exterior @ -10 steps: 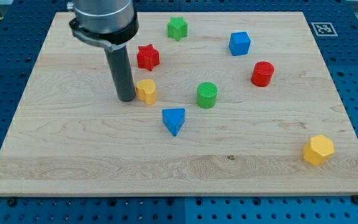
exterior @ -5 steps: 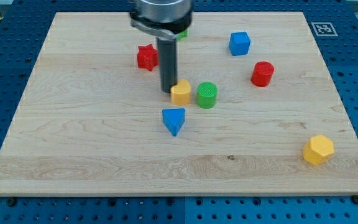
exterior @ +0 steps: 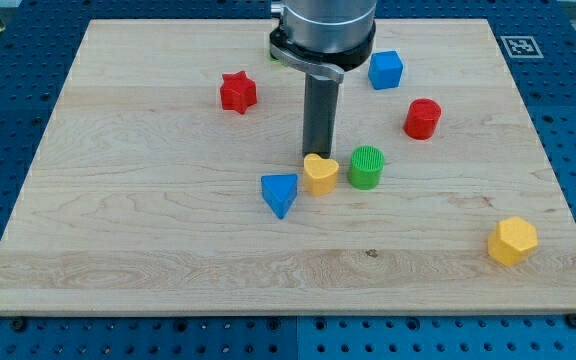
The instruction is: Drag the yellow heart to the left of the yellow hexagon
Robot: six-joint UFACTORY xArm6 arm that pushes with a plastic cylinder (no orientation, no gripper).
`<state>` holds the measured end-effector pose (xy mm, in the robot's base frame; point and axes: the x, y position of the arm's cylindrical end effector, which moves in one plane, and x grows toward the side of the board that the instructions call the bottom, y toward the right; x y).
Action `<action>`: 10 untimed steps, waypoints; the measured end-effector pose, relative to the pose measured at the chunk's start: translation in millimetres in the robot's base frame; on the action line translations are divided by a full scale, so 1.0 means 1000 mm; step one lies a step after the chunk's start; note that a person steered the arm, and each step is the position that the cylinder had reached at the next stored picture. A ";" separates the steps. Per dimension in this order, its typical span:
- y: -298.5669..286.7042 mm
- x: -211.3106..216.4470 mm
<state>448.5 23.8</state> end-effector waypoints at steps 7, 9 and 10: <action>0.007 0.018; -0.012 0.036; -0.032 0.054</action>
<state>502.1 -8.6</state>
